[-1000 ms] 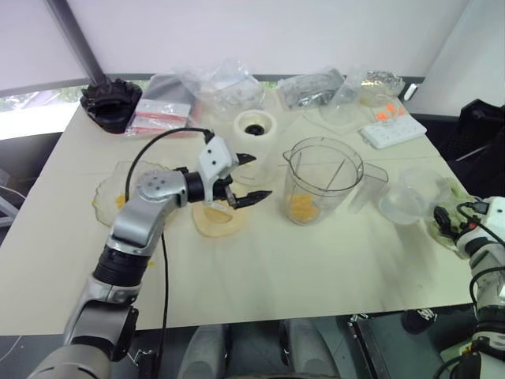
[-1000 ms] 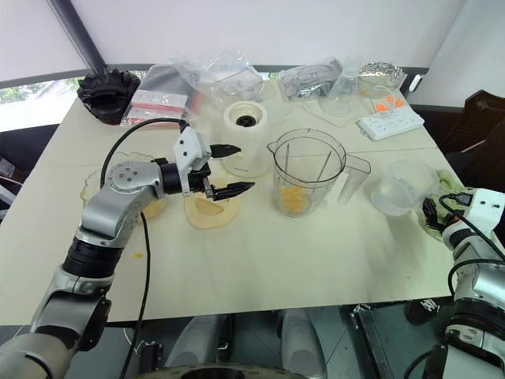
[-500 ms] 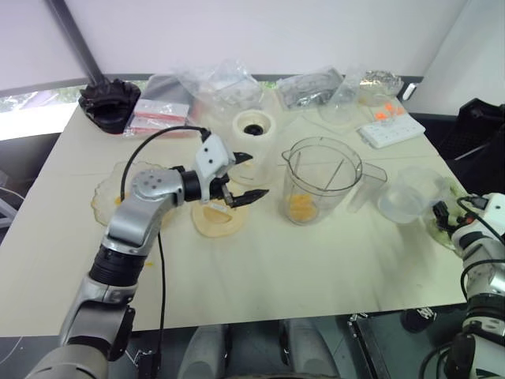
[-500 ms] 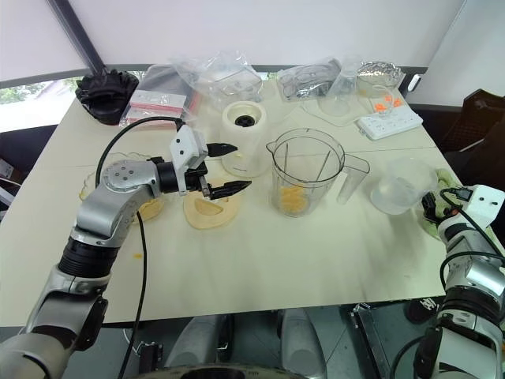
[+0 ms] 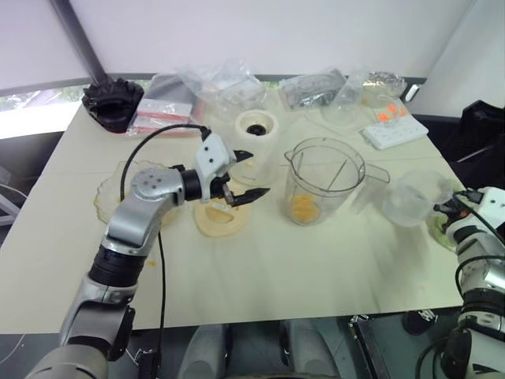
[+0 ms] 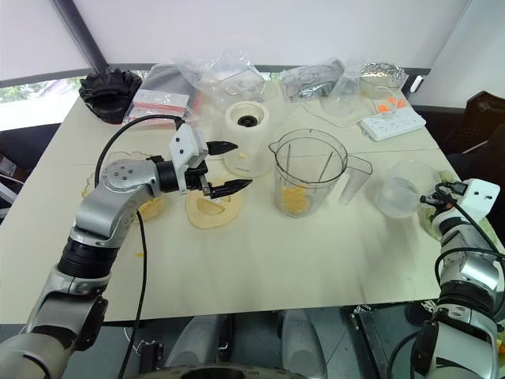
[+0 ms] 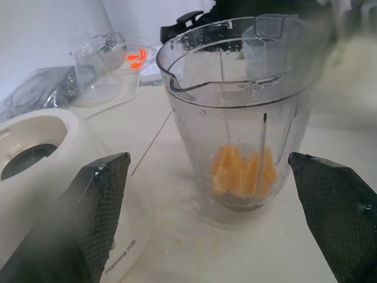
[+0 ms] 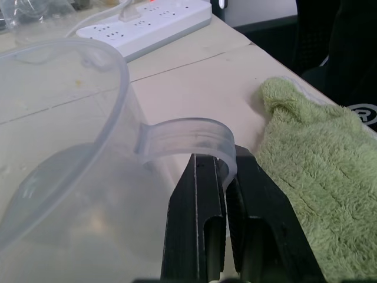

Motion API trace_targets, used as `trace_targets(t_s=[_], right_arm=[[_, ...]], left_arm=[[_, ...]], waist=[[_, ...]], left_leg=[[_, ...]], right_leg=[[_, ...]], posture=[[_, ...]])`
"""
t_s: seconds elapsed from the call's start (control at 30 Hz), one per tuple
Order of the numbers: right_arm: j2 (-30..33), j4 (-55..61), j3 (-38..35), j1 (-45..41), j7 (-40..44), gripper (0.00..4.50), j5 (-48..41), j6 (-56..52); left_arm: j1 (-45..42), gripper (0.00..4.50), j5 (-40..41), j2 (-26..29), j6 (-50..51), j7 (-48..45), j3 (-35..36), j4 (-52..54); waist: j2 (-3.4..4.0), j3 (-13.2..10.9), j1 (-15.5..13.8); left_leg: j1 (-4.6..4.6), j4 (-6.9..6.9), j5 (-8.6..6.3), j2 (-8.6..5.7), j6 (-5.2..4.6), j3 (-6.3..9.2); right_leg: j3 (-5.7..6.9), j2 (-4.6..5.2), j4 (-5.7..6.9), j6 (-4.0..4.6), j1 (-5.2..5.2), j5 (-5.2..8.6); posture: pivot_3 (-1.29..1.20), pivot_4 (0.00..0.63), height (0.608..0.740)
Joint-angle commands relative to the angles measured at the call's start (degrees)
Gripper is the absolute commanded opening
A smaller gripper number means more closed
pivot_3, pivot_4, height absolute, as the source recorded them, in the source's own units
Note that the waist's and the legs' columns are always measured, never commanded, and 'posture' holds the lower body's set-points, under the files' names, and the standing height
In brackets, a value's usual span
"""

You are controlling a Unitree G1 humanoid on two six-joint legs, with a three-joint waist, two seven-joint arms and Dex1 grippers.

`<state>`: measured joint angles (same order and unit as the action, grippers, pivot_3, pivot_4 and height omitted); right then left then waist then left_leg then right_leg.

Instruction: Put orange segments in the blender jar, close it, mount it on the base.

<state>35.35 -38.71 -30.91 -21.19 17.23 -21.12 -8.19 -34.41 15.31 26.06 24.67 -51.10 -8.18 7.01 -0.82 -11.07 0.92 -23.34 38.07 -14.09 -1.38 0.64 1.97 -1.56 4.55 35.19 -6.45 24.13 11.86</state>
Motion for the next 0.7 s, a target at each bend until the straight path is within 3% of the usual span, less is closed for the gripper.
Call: trace_targets(t_s=[0.03, 0.4, 0.7], right_arm=[[-1.4, 2.1, -1.8, 0.5, -1.0, 0.05, -2.0, 0.1], [-9.7, 15.6, -7.0, -1.0, -7.2, 0.05, -11.4, -4.0], [-6.4, 22.7, -6.2, -4.1, -9.6, 0.05, -12.4, -7.2]], left_arm=[[-0.7, 4.5, 1.0, 0.5, 0.3, 0.3, 1.0, 2.5], [0.9, 4.5, 6.7, -1.3, 2.9, 1.4, 4.3, 3.2], [1.7, 4.5, 7.4, -0.8, 2.9, 1.8, 3.9, 4.2]], waist=[[0.0, 0.0, 0.0], [0.18, -0.1, 0.2], [0.32, -0.1, 0.0]], left_leg=[[0.0, 0.0, 0.0, 0.0, 0.0, 0.0], [0.01, -0.04, 0.0, 0.07, 0.0, 0.0], [-0.03, -0.05, 0.0, 0.01, 0.0, -0.01]], right_leg=[[0.0, 0.0, 0.0, 0.0, 0.0, 0.0], [-0.01, -0.03, 0.05, -0.01, 0.06, -0.01], [-0.02, 0.0, 0.03, -0.01, 0.1, 0.0]], posture=[[0.0, 0.15, 0.74], [0.0, 0.15, 0.74], [0.0, 0.15, 0.74]])
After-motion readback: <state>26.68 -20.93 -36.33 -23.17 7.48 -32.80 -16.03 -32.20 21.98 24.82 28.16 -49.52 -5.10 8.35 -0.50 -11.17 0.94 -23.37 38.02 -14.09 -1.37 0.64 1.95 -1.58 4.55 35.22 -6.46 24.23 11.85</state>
